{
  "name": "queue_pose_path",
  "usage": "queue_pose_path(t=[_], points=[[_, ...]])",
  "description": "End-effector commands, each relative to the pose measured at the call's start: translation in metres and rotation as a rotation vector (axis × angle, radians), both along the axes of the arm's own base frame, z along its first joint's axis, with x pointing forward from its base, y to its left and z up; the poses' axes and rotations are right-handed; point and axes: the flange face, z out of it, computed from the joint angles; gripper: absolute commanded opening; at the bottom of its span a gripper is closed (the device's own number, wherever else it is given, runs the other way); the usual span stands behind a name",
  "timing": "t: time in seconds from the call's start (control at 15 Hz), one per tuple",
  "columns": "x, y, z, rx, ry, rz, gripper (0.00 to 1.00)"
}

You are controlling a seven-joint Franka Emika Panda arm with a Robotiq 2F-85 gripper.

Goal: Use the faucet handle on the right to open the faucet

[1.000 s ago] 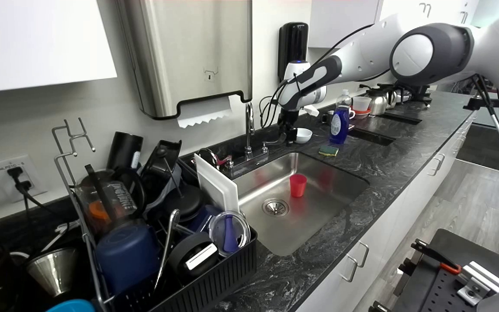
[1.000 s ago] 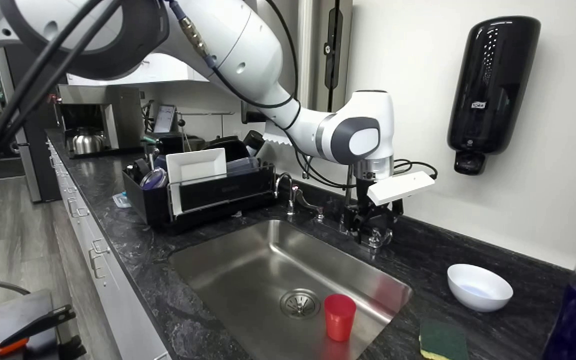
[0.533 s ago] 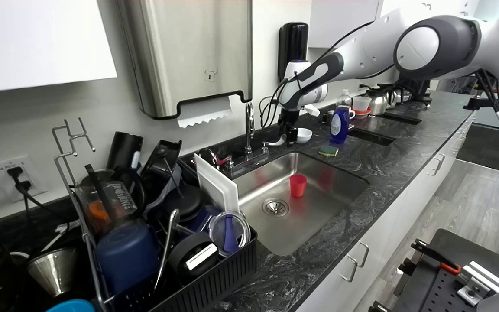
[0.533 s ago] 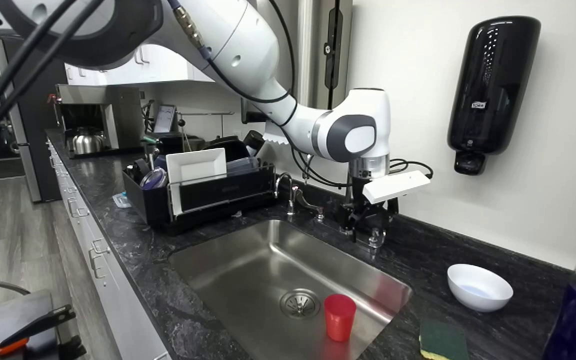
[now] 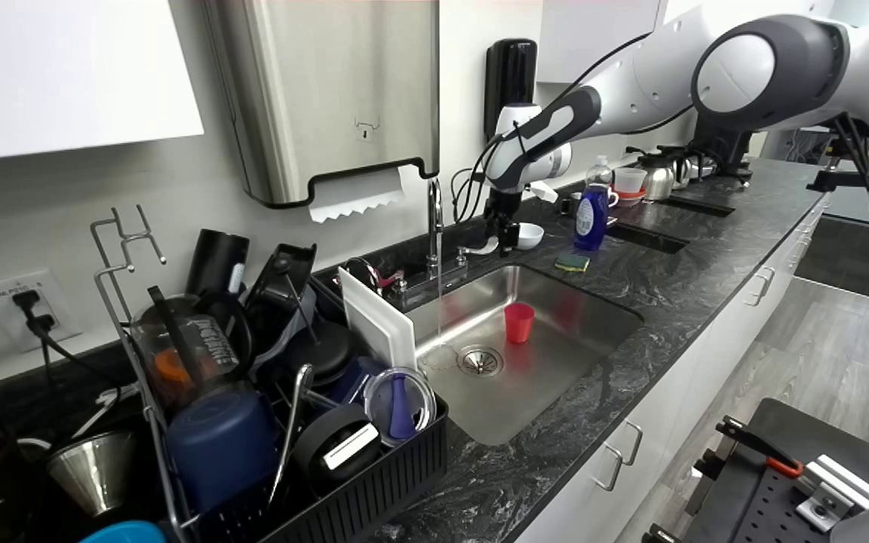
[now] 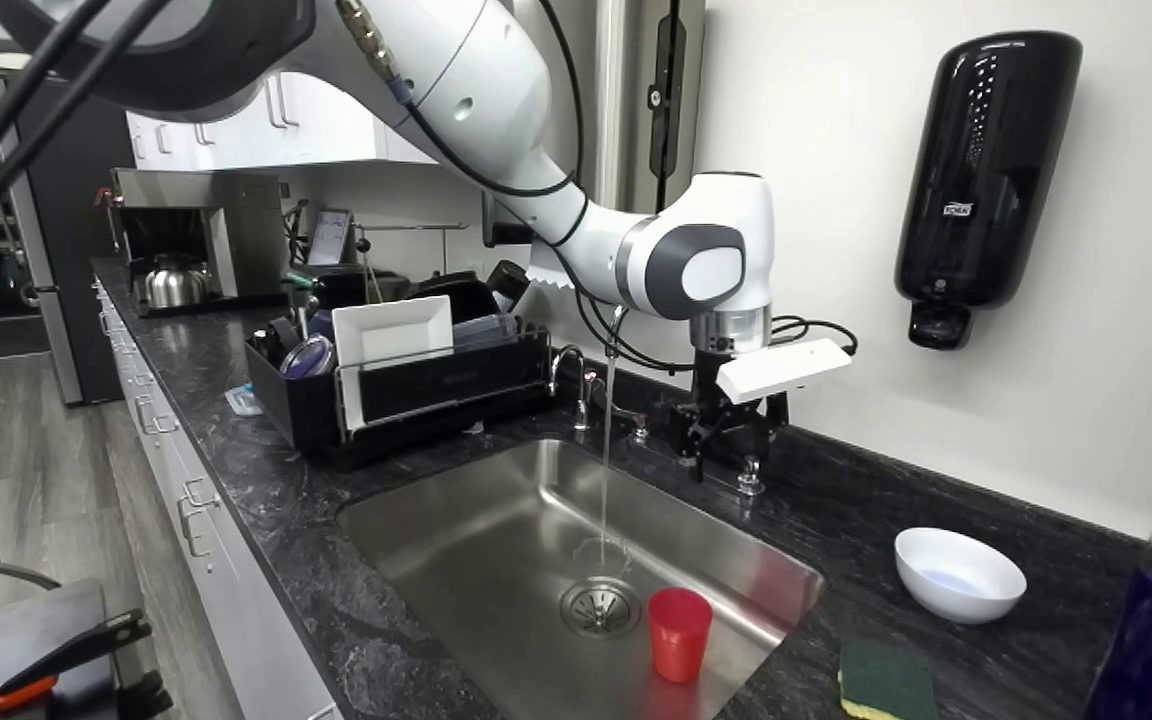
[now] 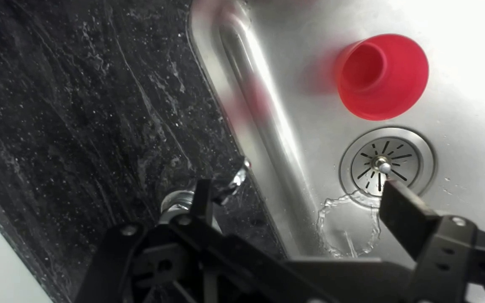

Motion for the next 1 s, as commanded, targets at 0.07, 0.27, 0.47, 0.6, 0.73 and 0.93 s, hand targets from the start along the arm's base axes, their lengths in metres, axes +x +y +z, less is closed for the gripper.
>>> queue_pose_path(t=[0.07, 0.27, 0.47, 0.6, 0.73, 0.93], points=[[-0.014, 0.0043, 0.0034, 0.027, 0.018, 0.021, 1.0], [-0.0144, 0.0047, 0.0036, 0.028, 0.017, 0.02, 1.0], [-0.0152, 0.0052, 0.0039, 0.03, 0.017, 0.02, 1.0], [-0.0156, 0.0057, 0.0043, 0.029, 0.017, 0.019, 1.0], [-0.0151, 0.0036, 0.0059, 0.026, 0.013, 0.006, 1.0], [-0.0154, 0.0025, 0.0088, 0.026, 0.011, 0.004, 1.0]])
